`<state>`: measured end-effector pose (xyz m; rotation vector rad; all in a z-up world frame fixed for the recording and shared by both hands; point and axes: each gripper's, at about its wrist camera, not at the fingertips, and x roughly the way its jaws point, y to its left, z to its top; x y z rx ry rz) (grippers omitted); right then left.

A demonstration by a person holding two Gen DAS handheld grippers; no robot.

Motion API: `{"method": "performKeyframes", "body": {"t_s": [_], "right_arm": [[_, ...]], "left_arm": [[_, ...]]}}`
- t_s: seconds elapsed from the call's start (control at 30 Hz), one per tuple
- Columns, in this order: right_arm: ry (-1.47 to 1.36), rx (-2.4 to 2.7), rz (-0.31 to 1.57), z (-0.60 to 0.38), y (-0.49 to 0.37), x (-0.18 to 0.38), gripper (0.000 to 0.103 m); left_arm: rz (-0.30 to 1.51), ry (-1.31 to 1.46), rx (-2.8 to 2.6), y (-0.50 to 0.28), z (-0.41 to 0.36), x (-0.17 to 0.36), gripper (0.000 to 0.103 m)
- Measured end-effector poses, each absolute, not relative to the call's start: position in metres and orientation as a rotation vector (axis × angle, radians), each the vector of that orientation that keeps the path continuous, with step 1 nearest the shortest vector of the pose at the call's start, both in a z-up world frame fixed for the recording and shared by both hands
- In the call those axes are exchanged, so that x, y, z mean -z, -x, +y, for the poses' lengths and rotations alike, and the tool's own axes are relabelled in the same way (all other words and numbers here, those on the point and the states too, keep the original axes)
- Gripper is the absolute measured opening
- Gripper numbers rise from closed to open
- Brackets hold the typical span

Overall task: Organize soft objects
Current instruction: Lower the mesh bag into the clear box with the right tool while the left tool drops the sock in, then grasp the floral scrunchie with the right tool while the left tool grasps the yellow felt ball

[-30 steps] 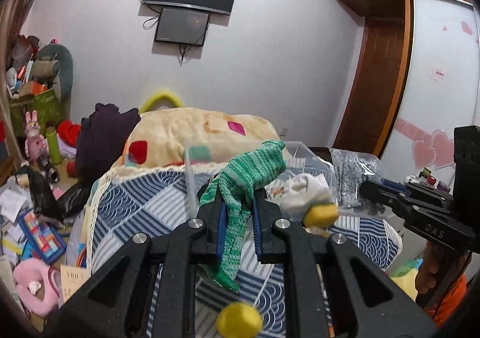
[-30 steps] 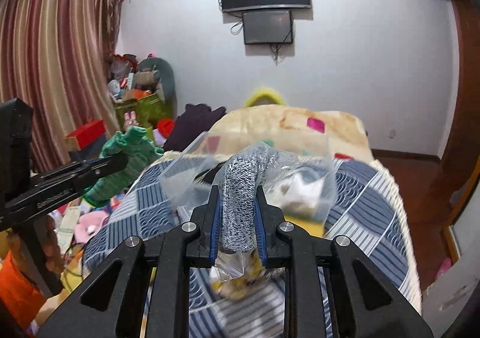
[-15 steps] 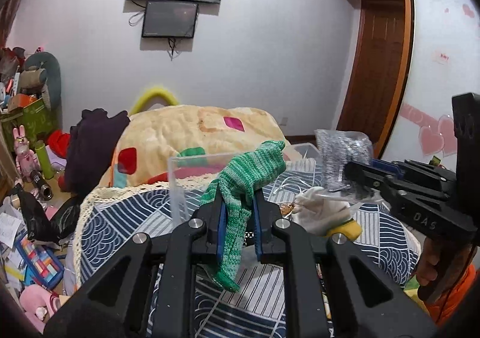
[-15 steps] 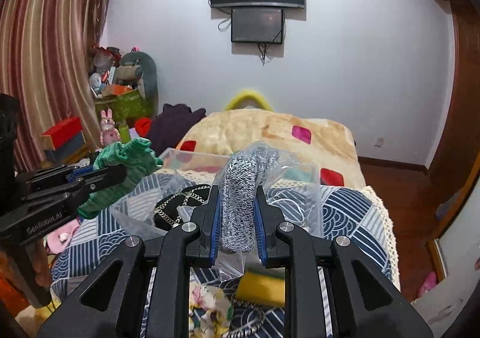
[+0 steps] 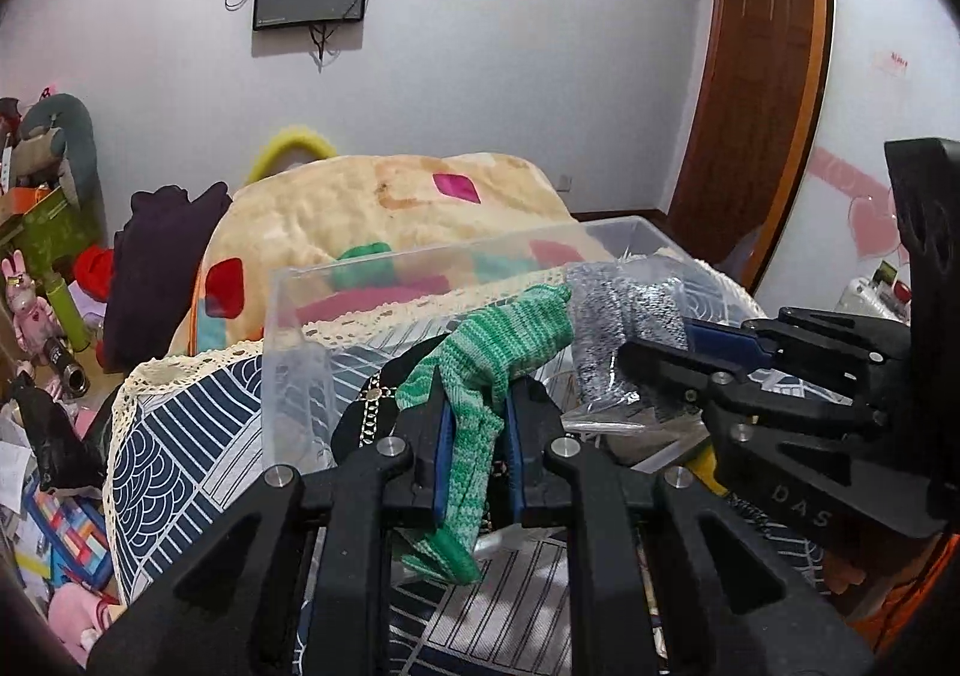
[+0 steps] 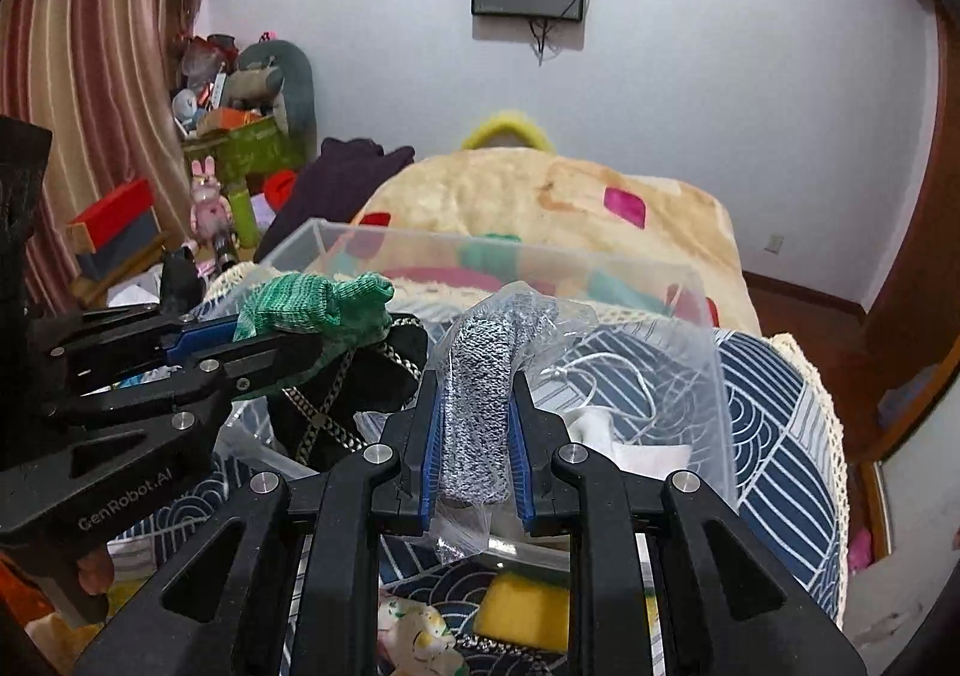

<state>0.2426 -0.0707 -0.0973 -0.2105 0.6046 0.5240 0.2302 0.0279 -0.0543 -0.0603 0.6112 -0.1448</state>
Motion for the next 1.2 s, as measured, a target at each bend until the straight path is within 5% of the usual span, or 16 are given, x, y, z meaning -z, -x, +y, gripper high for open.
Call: {"method": "performKeyframes", "body": {"t_s": [0.23,0.5,0.57,0.9,1.2], "right_arm": [[0.223,-0.524,0.651,-0.074,-0.247,0.106,0.019],[0.247,-0.522,0.622,-0.082,-0.234,0.096,0.026],[0.232,-0.525,0.604,-0.087,-0.229,0.091,0.033],[0.184,-0.534,0.511,-0.107,-0.199,0.063,0.039],[0.168,-0.521,0.425,-0.118,-0.162,0.054,0.072]], "left_arm": [[0.672,0.066,0.177,-0.235,0.024,0.062,0.019],[0.682,0.053,0.191,-0.225,0.019,0.059,0.042],[0.683,0.046,0.189,-0.22,0.017,0.057,0.044],[0.639,0.078,0.182,-0.184,0.024,0.035,0.059],[0.544,0.081,0.093,-0.139,0.039,0.014,0.074]]}}
